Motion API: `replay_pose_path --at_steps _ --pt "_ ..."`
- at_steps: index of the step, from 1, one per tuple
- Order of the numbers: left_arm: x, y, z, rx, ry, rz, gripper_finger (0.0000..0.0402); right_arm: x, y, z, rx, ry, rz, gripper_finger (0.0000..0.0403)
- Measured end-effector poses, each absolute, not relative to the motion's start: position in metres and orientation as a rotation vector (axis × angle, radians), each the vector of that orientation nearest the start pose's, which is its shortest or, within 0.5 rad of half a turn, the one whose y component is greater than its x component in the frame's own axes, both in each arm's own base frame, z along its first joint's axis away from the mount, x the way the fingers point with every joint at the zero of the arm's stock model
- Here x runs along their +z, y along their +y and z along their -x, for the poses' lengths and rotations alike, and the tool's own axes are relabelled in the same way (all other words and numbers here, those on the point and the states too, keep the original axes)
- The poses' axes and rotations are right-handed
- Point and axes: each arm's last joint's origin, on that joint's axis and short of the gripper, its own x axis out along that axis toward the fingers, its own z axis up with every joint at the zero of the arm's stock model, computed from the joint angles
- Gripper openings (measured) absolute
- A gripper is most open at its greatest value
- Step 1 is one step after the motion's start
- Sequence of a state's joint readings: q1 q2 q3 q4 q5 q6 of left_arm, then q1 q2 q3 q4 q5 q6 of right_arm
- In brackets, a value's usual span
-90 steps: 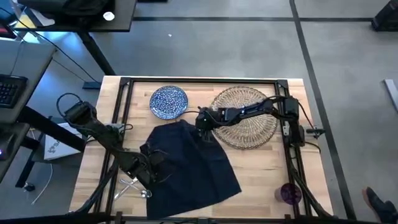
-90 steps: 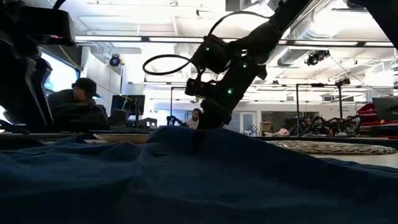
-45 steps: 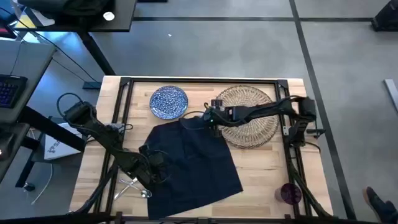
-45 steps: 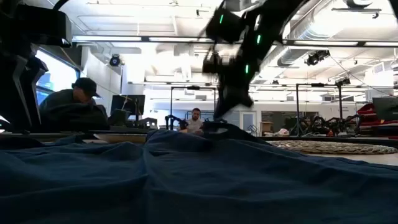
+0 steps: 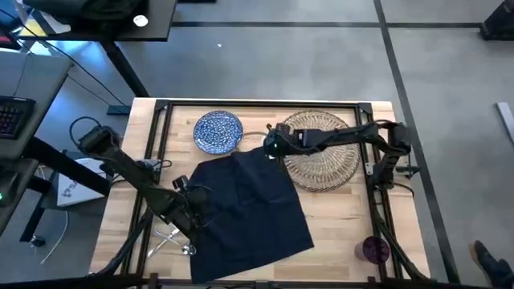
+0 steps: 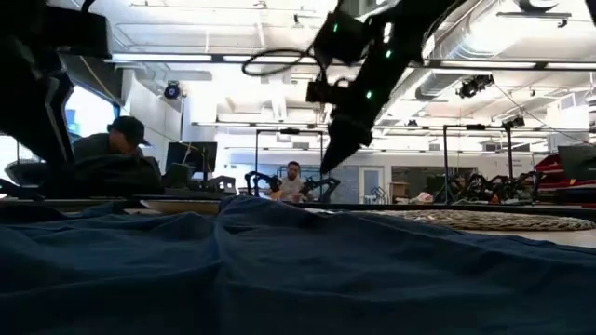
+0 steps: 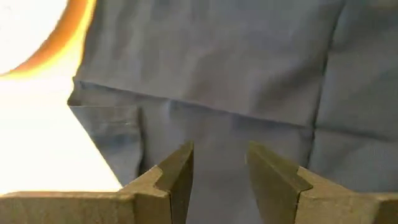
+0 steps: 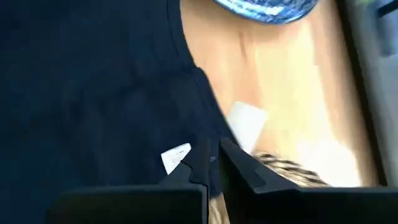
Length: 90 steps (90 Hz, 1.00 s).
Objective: Set table place
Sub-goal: Fold the blue table napkin
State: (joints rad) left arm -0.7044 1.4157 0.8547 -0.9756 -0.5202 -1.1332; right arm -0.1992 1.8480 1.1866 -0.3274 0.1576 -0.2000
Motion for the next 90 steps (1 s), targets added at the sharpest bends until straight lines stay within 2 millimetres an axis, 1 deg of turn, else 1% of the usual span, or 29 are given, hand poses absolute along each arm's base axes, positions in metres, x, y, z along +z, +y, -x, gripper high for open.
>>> replay_pose_path --at_steps 15,30,42,54,63,72,80,90 --pt "0.208 -0.124 -0.169 0.52 1.033 0.124 0.0126 0.156 -0.107 -0.367 -0.251 1.045 0.127 0.0093" --pt "0.213 -0.121 -0.167 0.529 0.976 0.127 0.0126 0.141 -0.133 -0.362 -0.202 1.047 -0.007 0.0159" --pt "0.214 -0.12 -0.169 0.551 0.952 0.136 0.0126 0.125 -0.142 -0.362 -0.143 1.066 0.005 0.0196" --pt "0.214 -0.12 -0.169 0.557 0.942 0.148 0.0126 0.115 -0.142 -0.366 -0.035 1.04 -0.012 0.0215" --pt "0.214 -0.12 -0.169 0.56 0.94 0.151 0.0126 0.11 -0.139 -0.367 -0.004 1.049 -0.017 0.0213" --pt "0.214 -0.12 -0.169 0.562 0.937 0.149 0.0126 0.109 -0.139 -0.366 -0.001 1.059 -0.003 0.0189" --pt "0.214 -0.119 -0.17 0.567 0.932 0.148 0.0126 0.108 -0.138 -0.366 0.011 1.063 0.008 0.0145" --pt "0.214 -0.118 -0.171 0.578 0.924 0.146 0.0126 0.108 -0.137 -0.366 0.023 1.068 0.026 0.0068"
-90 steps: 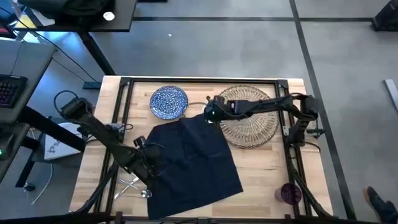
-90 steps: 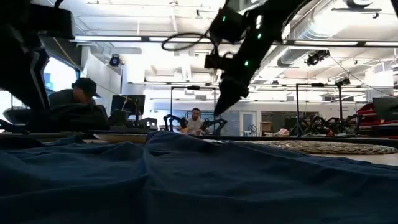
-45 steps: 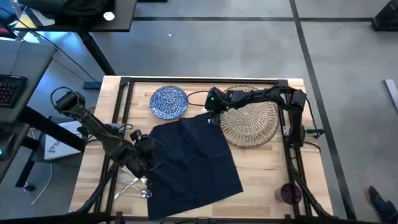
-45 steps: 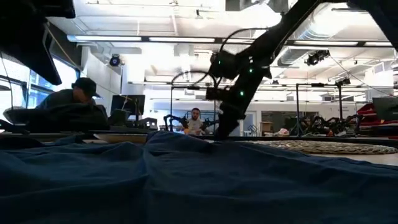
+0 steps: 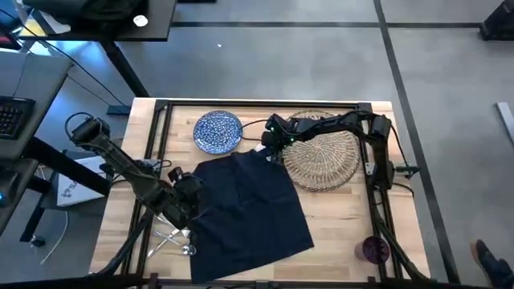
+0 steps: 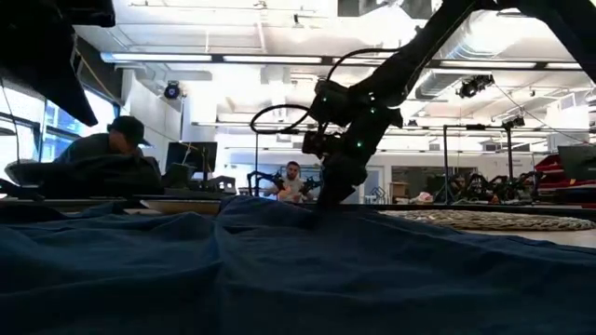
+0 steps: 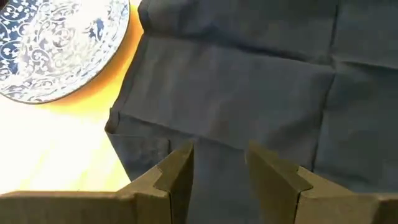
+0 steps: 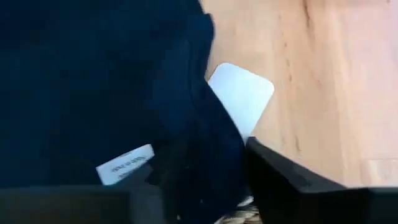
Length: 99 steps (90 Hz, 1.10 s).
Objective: Set table place
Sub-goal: Fold the blue table napkin
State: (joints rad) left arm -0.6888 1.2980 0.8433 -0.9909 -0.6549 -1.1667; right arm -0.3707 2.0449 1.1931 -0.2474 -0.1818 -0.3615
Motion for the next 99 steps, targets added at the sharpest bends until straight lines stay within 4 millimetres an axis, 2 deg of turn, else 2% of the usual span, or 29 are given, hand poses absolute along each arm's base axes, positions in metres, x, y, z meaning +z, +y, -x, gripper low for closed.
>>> replay_pose_path --at_steps 4,9,27,34,49,63,88,99 --pt "0.214 -0.117 -0.171 0.581 0.921 0.145 0.0126 0.108 -0.136 -0.366 0.029 1.07 0.042 0.0034" --pt "0.214 -0.117 -0.171 0.58 0.92 0.138 0.0126 0.107 -0.134 -0.367 0.035 1.073 0.059 0.0012" --pt "0.214 -0.116 -0.169 0.59 0.934 0.124 0.0126 0.123 -0.123 -0.372 -0.036 1.1 0.171 0.0001" --pt "0.213 -0.115 -0.168 0.609 0.939 0.137 0.0126 0.136 -0.117 -0.371 -0.058 1.116 0.235 0.0" --pt "0.212 -0.117 -0.165 0.616 0.939 0.151 0.0127 0.188 -0.106 -0.369 -0.113 1.048 0.35 0.0" --pt "0.2 -0.112 -0.159 0.668 0.94 0.167 0.0138 0.208 -0.097 -0.363 -0.099 1.005 0.36 0.0" --pt "0.162 -0.096 -0.149 0.757 0.99 0.263 0.0194 0.206 -0.093 -0.361 -0.093 1.016 0.335 0.0" --pt "0.153 -0.079 -0.148 0.882 1.002 0.343 0.021 0.206 -0.091 -0.361 -0.092 1.017 0.329 0.0"
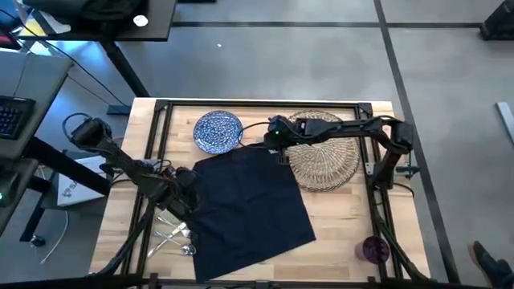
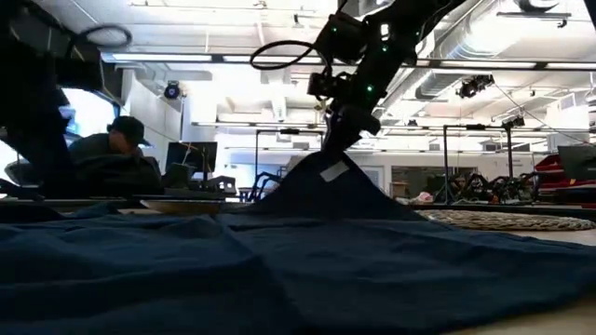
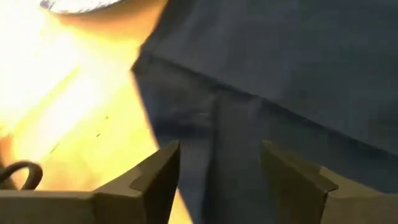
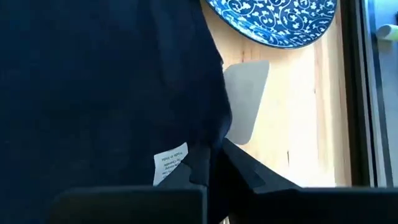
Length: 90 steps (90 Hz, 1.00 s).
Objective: Set table place
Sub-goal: Fold the blue table napkin
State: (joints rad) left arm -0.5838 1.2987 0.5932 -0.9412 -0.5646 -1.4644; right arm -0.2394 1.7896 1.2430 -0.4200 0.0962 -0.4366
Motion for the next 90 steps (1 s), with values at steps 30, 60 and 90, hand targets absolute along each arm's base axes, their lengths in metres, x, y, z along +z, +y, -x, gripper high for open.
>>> replay_pose_path --at_steps 30,60,90 --pt "0.141 -0.029 -0.167 1.048 1.065 0.563 0.0214 0.206 -0.091 -0.361 -0.106 1.021 0.295 0.0" --pt "0.14 -0.019 -0.181 0.959 1.06 0.608 0.0209 0.204 -0.09 -0.358 -0.084 1.053 0.272 0.0" --pt "0.129 -0.013 -0.185 0.995 1.114 0.55 0.0177 0.204 -0.089 -0.358 -0.066 1.046 0.263 0.0"
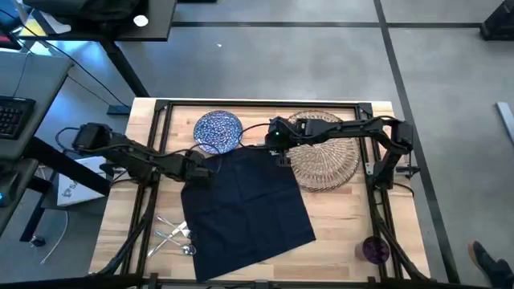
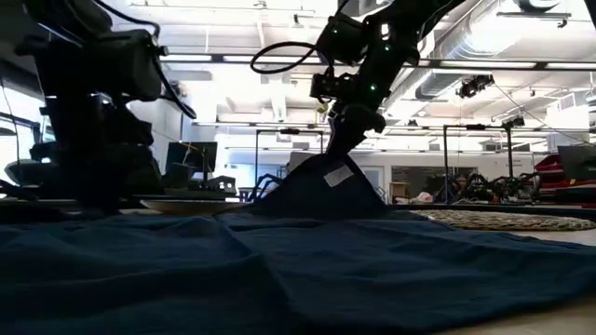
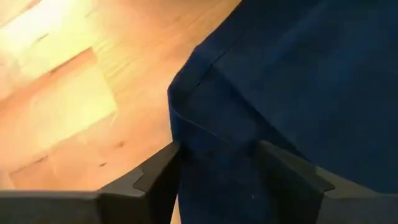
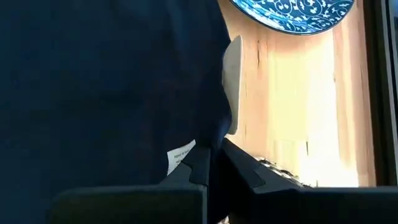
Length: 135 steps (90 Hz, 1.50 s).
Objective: Set table place
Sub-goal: Fold the blue table napkin
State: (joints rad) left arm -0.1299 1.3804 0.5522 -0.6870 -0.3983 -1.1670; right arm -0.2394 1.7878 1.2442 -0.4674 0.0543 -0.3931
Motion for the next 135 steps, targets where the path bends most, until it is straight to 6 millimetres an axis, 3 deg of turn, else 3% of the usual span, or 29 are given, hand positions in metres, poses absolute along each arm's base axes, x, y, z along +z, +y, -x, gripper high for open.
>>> replay_pose_path --at_steps 27,57,73,97,113,135 --pt "0.139 -0.015 -0.192 0.921 1.114 0.549 0.0088 0.204 -0.089 -0.357 -0.064 1.052 0.261 0.0" --pt "0.14 -0.016 -0.189 0.868 1.209 0.54 0.0049 0.204 -0.089 -0.357 -0.063 1.056 0.261 0.0" --pt "0.144 -0.016 -0.188 0.843 1.253 0.485 0.0008 0.204 -0.089 -0.357 -0.056 1.056 0.278 0.0" --pt "0.177 -0.015 -0.194 0.837 1.339 0.299 0.0 0.204 -0.09 -0.357 -0.066 1.072 0.353 0.0" --pt "0.192 -0.012 -0.186 0.85 1.418 0.14 0.0 0.207 -0.09 -0.355 -0.08 1.092 0.446 0.0" --pt "0.224 0.002 -0.159 0.888 1.273 0.089 0.0 0.241 -0.094 -0.341 -0.194 1.047 0.53 0.0"
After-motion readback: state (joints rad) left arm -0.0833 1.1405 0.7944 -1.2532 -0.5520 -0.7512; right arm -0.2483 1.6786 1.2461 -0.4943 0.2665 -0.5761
